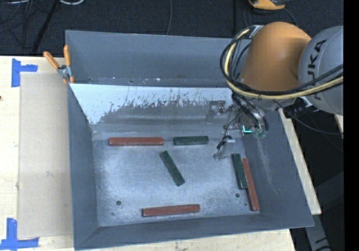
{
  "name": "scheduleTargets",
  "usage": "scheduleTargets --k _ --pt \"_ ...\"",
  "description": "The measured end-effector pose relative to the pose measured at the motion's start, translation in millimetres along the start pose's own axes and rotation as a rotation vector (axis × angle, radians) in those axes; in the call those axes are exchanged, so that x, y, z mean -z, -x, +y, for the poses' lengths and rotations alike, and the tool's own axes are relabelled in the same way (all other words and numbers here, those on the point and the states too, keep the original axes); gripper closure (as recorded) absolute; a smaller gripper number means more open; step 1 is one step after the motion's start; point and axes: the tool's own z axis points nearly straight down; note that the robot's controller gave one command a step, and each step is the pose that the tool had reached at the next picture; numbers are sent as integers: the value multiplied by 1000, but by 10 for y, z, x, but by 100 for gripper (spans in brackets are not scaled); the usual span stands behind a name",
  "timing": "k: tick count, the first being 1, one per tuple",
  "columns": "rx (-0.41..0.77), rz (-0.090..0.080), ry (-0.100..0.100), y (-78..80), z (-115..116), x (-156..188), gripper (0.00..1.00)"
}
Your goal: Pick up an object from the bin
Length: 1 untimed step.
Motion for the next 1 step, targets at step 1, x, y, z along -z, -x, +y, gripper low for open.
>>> scheduleTargets --k 1 --pt "-62 1 1 175 -102 -1088 0"
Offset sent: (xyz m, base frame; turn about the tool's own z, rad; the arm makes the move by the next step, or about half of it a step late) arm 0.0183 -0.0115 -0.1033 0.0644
